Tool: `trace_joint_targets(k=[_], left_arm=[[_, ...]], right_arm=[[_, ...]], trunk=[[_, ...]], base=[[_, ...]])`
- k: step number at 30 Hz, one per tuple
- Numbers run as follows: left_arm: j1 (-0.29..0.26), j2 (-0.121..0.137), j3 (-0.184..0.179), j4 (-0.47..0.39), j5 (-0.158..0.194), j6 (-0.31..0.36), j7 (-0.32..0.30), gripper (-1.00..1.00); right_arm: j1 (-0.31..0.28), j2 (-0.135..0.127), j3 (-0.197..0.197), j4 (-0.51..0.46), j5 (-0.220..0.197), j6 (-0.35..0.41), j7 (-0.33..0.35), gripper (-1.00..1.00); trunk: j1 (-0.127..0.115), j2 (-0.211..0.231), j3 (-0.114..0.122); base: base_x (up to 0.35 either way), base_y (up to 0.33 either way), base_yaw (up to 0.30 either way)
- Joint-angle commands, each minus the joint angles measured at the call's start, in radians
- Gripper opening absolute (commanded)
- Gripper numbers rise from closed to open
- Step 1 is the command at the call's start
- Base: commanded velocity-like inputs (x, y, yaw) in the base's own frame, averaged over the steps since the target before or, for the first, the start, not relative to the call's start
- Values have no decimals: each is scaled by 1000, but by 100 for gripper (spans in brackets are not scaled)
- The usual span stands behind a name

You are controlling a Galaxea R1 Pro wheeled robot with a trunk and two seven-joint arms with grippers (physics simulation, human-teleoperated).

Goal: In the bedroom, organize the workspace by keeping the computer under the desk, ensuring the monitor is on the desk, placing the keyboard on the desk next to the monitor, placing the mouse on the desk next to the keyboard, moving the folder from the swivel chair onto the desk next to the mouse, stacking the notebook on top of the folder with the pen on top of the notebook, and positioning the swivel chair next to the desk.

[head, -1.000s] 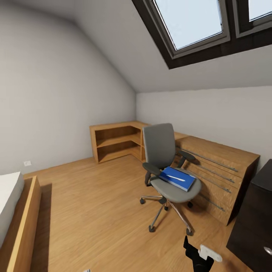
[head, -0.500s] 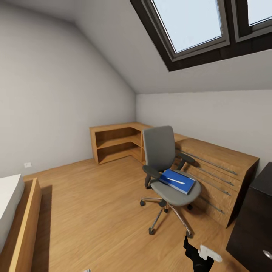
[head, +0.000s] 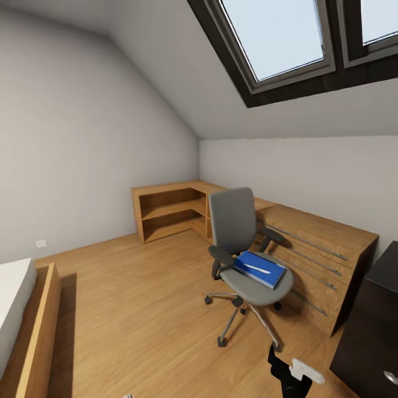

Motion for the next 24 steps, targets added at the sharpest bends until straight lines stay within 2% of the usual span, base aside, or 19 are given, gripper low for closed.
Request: trace_joint_targets(k=[1, 8, 14, 24], left_arm=[[-1, 0, -3, 0, 11, -7, 2, 100], [-1, 0, -3, 2, 11, -7, 2, 100], [-1, 0, -3, 3, 11, -7, 2, 100], [-1, 0, -4, 4, 11, -7, 2, 100]], right_arm=[[-1, 0, -8, 2, 6, -4, -1, 100], [-1, 0, -8, 1, 6, -4, -1, 100], [-1, -1, -8, 1, 7, -4, 0, 100], [-1, 0, -7, 2, 8, -4, 1, 100]], trunk=[[-4, 7, 2], [-31, 56, 24], [-54, 98, 43], [-54, 98, 43]], base=[[0, 0, 0], [0, 0, -4], [0, 0, -156], [0, 0, -253]])
